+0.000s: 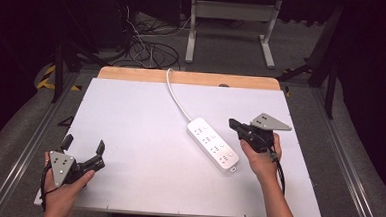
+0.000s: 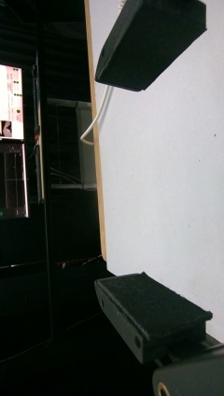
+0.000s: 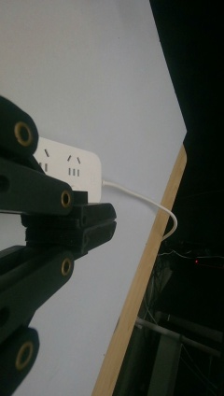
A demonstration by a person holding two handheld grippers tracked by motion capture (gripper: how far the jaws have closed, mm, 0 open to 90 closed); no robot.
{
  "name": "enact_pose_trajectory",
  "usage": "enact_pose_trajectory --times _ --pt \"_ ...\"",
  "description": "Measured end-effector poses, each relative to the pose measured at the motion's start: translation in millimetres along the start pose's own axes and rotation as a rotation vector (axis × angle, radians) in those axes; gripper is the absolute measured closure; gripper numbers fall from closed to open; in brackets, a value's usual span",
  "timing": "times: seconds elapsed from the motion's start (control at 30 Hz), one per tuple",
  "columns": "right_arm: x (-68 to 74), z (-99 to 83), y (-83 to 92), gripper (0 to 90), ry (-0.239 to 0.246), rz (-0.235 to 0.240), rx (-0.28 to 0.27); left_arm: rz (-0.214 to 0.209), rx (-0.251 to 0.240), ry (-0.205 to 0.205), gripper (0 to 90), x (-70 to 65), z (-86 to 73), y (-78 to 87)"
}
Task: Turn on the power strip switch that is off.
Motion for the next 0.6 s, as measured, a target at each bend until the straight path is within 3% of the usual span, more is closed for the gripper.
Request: enact_pose_trajectory --times 0.6 --pt "-4.0 -11.0 41.5 90.0 -0.003 0.004 -0.166 -0.007 0.003 0.002 5.2 -2.4 -0.1 -1.4"
Point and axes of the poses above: each handheld gripper's, and its own axes: y roughly backward along the jaws, z roughly out of its top, x roughly to its left, the point moved 10 cm from there along -y, roughly forward along the jaws, and after that the axes turned 5 degrees about z, right-handed, at the moved point
